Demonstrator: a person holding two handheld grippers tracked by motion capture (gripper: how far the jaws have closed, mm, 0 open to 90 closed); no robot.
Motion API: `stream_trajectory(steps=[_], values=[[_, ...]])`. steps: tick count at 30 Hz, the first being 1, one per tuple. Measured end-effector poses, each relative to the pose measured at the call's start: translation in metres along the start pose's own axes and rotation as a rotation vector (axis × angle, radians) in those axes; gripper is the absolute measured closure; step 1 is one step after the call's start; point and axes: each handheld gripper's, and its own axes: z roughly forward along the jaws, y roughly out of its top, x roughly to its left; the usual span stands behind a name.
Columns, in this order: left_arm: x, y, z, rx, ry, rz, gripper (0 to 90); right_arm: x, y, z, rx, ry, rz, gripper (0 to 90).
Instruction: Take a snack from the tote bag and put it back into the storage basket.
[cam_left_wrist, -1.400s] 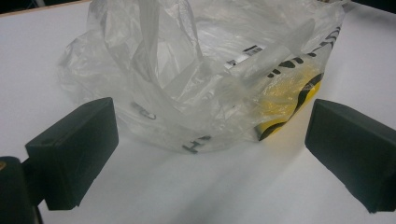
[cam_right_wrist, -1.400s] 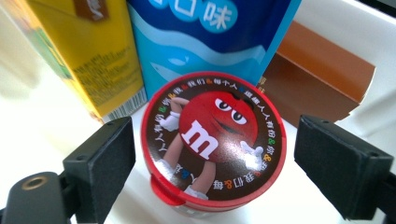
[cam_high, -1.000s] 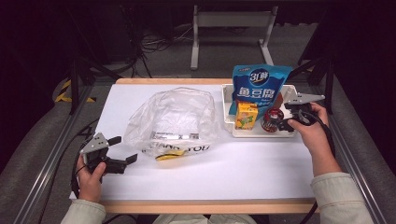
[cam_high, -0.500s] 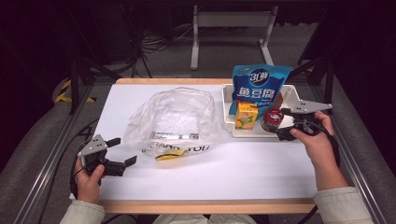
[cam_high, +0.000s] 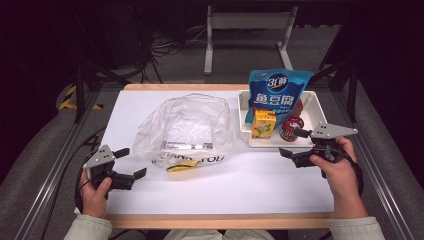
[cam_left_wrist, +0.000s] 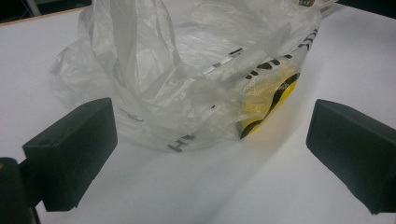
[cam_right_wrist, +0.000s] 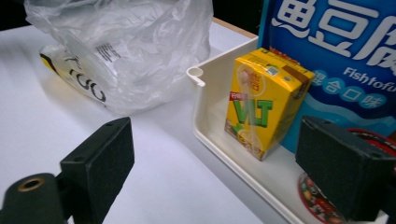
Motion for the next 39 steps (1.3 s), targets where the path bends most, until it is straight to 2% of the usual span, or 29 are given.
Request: stream_trajectory(steps=[2, 6, 12, 17, 21, 23, 28, 33, 36, 39], values=[[0.0, 0.0, -0.001, -0.003, 0.002, -0.002, 2.3, 0.004, -0.003, 0.002, 0.017, 0.011, -0.011, 12.7], [0.0, 0.0, -0.002, -0.005, 0.001, 0.0, 2.3, 0.013, -0.014, 0.007, -0.023, 0.037, 0.013, 12.4], [-0.002, -0.001, -0.002, -0.014, -0.003, 0.003, 2.3, 0.021, -0.03, 0.015, -0.046, 0.025, 0.037, 12.1], [-0.002, -0.001, -0.002, -0.026, -0.013, 0.013, 2.3, 0.027, -0.041, 0.022, -0.062, 0.038, 0.016, 11.5], [-0.003, -0.002, -0.002, -0.03, -0.025, 0.023, 1.9, 0.029, -0.049, 0.032, -0.096, 0.048, 0.029, 10.7], [-0.002, -0.002, -0.002, -0.033, -0.025, 0.02, 1.9, 0.03, -0.054, 0.038, -0.096, 0.024, 0.022, 11.2], [-0.003, -0.003, -0.002, -0.041, -0.035, 0.017, 1.9, 0.029, -0.058, 0.044, -0.111, 0.037, 0.051, 11.2], [-0.003, -0.003, -0.001, -0.037, -0.04, 0.023, 1.8, 0.029, -0.063, 0.05, -0.082, 0.014, 0.047, 11.1], [-0.002, -0.005, -0.001, -0.044, -0.045, 0.01, 1.8, 0.028, -0.063, 0.052, -0.081, 0.017, 0.049, 11.1], [-0.002, -0.005, -0.002, -0.044, -0.044, 0.016, 1.8, 0.029, -0.063, 0.055, -0.082, 0.017, 0.039, 10.8]])
